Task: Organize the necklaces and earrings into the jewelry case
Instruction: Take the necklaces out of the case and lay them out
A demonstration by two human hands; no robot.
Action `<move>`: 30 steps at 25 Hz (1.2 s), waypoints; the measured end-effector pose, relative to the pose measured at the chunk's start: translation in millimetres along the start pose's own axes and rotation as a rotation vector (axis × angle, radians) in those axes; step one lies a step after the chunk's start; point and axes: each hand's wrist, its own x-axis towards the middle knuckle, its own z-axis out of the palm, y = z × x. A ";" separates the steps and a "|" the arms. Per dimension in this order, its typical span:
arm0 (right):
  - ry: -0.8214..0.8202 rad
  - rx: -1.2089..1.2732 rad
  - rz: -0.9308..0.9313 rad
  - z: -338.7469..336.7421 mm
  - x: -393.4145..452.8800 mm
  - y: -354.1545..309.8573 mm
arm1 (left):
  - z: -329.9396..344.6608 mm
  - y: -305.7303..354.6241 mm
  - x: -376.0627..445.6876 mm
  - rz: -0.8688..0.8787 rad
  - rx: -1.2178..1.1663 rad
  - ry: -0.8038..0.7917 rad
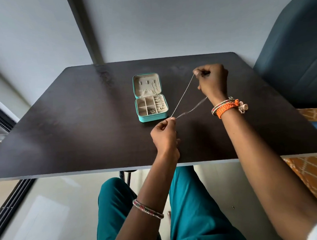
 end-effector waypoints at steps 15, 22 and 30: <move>-0.296 0.167 -0.264 -51.2 -5.3 -79.3 | 41.0 47.5 14.2 0.590 0.383 -0.678; -0.219 -0.214 -0.100 -9.6 32.3 7.3 | 25.2 -21.8 -9.5 0.206 0.751 -0.337; -0.376 -0.432 -0.029 18.9 36.0 66.5 | 43.6 -0.2 6.3 0.042 1.194 -0.384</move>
